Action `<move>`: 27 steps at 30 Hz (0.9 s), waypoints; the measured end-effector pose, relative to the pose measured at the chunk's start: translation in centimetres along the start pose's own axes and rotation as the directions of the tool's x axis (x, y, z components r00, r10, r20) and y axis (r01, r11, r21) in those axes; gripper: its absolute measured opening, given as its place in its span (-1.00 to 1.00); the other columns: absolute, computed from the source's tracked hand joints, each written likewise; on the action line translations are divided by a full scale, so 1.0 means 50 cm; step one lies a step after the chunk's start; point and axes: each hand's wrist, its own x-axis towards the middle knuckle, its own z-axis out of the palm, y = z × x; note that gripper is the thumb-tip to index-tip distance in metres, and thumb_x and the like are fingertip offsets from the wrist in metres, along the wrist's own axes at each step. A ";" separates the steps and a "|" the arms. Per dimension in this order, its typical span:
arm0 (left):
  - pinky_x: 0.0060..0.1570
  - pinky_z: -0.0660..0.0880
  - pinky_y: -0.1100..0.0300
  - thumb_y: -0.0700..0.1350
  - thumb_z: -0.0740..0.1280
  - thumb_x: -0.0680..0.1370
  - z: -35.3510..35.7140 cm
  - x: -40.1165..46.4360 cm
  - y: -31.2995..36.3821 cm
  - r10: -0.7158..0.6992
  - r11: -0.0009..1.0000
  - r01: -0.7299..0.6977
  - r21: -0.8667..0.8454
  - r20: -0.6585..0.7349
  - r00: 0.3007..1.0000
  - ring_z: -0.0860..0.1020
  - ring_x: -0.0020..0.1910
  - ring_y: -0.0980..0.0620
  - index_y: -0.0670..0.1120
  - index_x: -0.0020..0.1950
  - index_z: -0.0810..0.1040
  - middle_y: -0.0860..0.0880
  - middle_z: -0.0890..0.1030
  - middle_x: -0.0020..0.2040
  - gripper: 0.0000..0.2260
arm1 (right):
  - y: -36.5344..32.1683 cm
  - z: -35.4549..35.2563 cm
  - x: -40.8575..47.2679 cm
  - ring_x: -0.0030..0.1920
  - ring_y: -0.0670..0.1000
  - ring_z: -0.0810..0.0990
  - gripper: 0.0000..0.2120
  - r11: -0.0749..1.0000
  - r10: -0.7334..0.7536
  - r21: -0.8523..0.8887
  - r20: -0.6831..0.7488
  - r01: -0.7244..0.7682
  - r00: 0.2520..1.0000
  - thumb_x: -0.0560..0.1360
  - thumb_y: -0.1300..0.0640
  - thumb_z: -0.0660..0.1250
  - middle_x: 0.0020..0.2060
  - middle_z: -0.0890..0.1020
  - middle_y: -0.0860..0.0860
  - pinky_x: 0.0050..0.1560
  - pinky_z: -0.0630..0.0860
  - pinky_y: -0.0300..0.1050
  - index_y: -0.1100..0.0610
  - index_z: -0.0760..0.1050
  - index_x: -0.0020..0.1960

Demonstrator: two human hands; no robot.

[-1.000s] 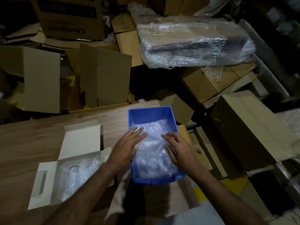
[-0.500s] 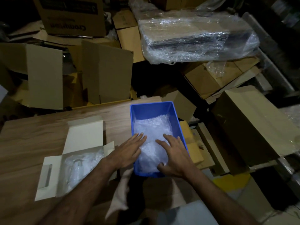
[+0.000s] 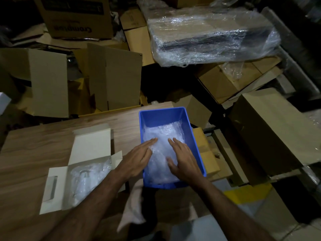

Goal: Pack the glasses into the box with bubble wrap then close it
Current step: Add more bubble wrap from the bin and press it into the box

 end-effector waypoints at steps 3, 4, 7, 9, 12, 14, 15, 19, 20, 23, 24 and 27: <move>0.54 0.27 0.05 0.18 0.05 0.66 0.006 -0.013 -0.009 0.015 0.998 -0.017 -0.054 -0.041 0.999 0.30 0.51 0.25 0.09 0.58 0.28 0.10 0.35 0.55 -0.51 | -0.006 -0.014 0.024 0.52 -0.01 0.32 -0.59 0.983 0.114 0.143 0.012 -0.114 0.993 0.66 -0.02 0.22 0.51 0.42 0.02 0.50 0.30 0.07 -0.07 0.40 0.50; 0.54 0.26 0.05 0.23 0.05 0.65 0.007 -0.017 -0.012 0.014 0.998 -0.018 -0.065 -0.065 0.998 0.29 0.52 0.25 0.07 0.59 0.28 0.09 0.34 0.56 -0.47 | -0.009 -0.020 0.031 0.50 -0.03 0.35 -0.64 0.980 0.107 0.167 0.007 -0.106 0.994 0.67 0.02 0.23 0.48 0.46 0.00 0.49 0.31 0.03 -0.07 0.46 0.46; 0.57 0.21 0.02 0.37 0.03 0.59 0.004 -0.020 -0.015 -0.010 0.999 0.004 -0.045 -0.118 0.993 0.23 0.56 0.19 0.06 0.61 0.21 0.04 0.27 0.60 -0.34 | -0.015 -0.035 0.038 0.47 -0.07 0.37 -0.65 0.981 0.074 0.179 0.001 -0.073 0.997 0.67 0.06 0.23 0.46 0.48 -0.02 0.49 0.31 -0.05 -0.07 0.49 0.44; 0.58 0.13 0.07 0.31 0.04 0.59 0.004 -0.018 -0.017 0.002 0.997 0.009 0.081 -0.137 0.991 0.13 0.60 0.15 0.14 0.62 0.08 0.05 0.14 0.64 -0.39 | -0.017 -0.042 0.036 0.49 -0.05 0.36 -0.62 0.987 0.050 0.149 0.015 -0.052 0.999 0.67 0.06 0.19 0.49 0.45 -0.02 0.51 0.28 -0.05 -0.06 0.45 0.48; 0.50 0.07 0.21 0.24 0.19 0.64 0.014 -0.007 -0.011 -0.014 0.998 0.024 0.056 -0.170 0.985 0.03 0.59 0.18 0.16 0.64 -0.01 0.10 0.00 0.66 -0.36 | -0.030 -0.051 0.027 0.49 0.01 0.37 -0.56 0.996 -0.006 0.093 -0.009 0.007 1.000 0.63 0.04 0.12 0.50 0.43 0.02 0.52 0.28 0.05 -0.01 0.45 0.49; 0.45 0.09 0.26 0.20 0.23 0.64 0.017 0.004 0.000 -0.074 0.996 0.062 -0.062 -0.220 0.973 0.06 0.56 0.21 0.15 0.65 0.04 0.13 0.04 0.64 -0.37 | -0.044 -0.058 0.020 0.49 0.01 0.37 -0.53 0.994 -0.009 0.107 -0.068 0.017 0.998 0.61 0.00 0.08 0.50 0.44 0.03 0.52 0.28 0.07 0.02 0.47 0.47; 0.45 0.11 0.25 0.21 0.23 0.64 0.017 0.009 0.007 -0.091 0.993 0.069 -0.095 -0.245 0.965 0.08 0.56 0.21 0.14 0.64 0.07 0.12 0.06 0.64 -0.38 | -0.050 -0.060 0.018 0.49 0.00 0.38 -0.52 0.993 -0.003 0.118 -0.103 0.015 0.995 0.60 -0.01 0.06 0.49 0.45 0.03 0.52 0.29 0.07 0.03 0.49 0.45; 0.48 0.21 0.20 0.22 0.17 0.60 0.016 0.014 0.035 -0.005 0.988 -0.048 -0.149 -0.331 0.943 0.20 0.57 0.12 0.28 0.54 0.22 0.05 0.18 0.63 -0.51 | -0.062 -0.067 0.014 0.48 -0.01 0.41 -0.57 0.996 -0.034 0.070 -0.236 0.052 0.971 0.62 0.09 0.14 0.46 0.49 0.04 0.52 0.30 0.07 0.09 0.49 0.45; 0.49 0.25 0.16 0.16 0.18 0.62 0.016 0.014 0.036 0.005 0.981 -0.069 -0.180 -0.335 0.942 0.23 0.57 0.10 0.36 0.50 0.22 0.05 0.21 0.62 -0.56 | -0.061 -0.069 0.014 0.48 -0.01 0.41 -0.59 0.997 -0.060 0.037 -0.246 0.071 0.968 0.63 0.12 0.17 0.45 0.49 0.05 0.52 0.30 0.09 0.09 0.48 0.45; 0.51 0.21 0.14 0.07 0.20 0.65 0.019 0.011 0.020 0.075 0.993 -0.099 -0.064 -0.299 0.951 0.17 0.59 0.10 0.28 0.55 0.23 0.09 0.15 0.64 -0.54 | -0.047 -0.070 0.008 0.45 0.01 0.46 -0.60 0.987 -0.156 -0.075 -0.293 0.141 0.943 0.59 0.22 0.24 0.41 0.54 0.06 0.50 0.31 0.12 0.12 0.51 0.42; 0.53 0.18 0.13 0.04 0.21 0.66 0.021 0.011 0.010 0.102 0.994 -0.110 -0.012 -0.280 0.955 0.14 0.61 0.10 0.20 0.58 0.23 0.09 0.13 0.64 -0.53 | -0.042 -0.069 0.006 0.44 0.01 0.47 -0.60 0.987 -0.160 -0.081 -0.289 0.142 0.944 0.59 0.22 0.24 0.40 0.55 0.06 0.48 0.34 0.14 0.12 0.52 0.41; 0.57 0.17 0.04 0.04 0.20 0.69 0.015 0.010 0.012 0.140 0.990 -0.142 0.013 -0.252 0.957 0.13 0.61 0.13 0.12 0.57 0.31 0.09 0.19 0.63 -0.57 | -0.034 -0.063 -0.003 0.46 0.02 0.45 -0.62 0.974 -0.225 -0.081 -0.224 0.212 0.948 0.63 0.14 0.24 0.43 0.52 0.06 0.46 0.37 0.17 0.12 0.49 0.44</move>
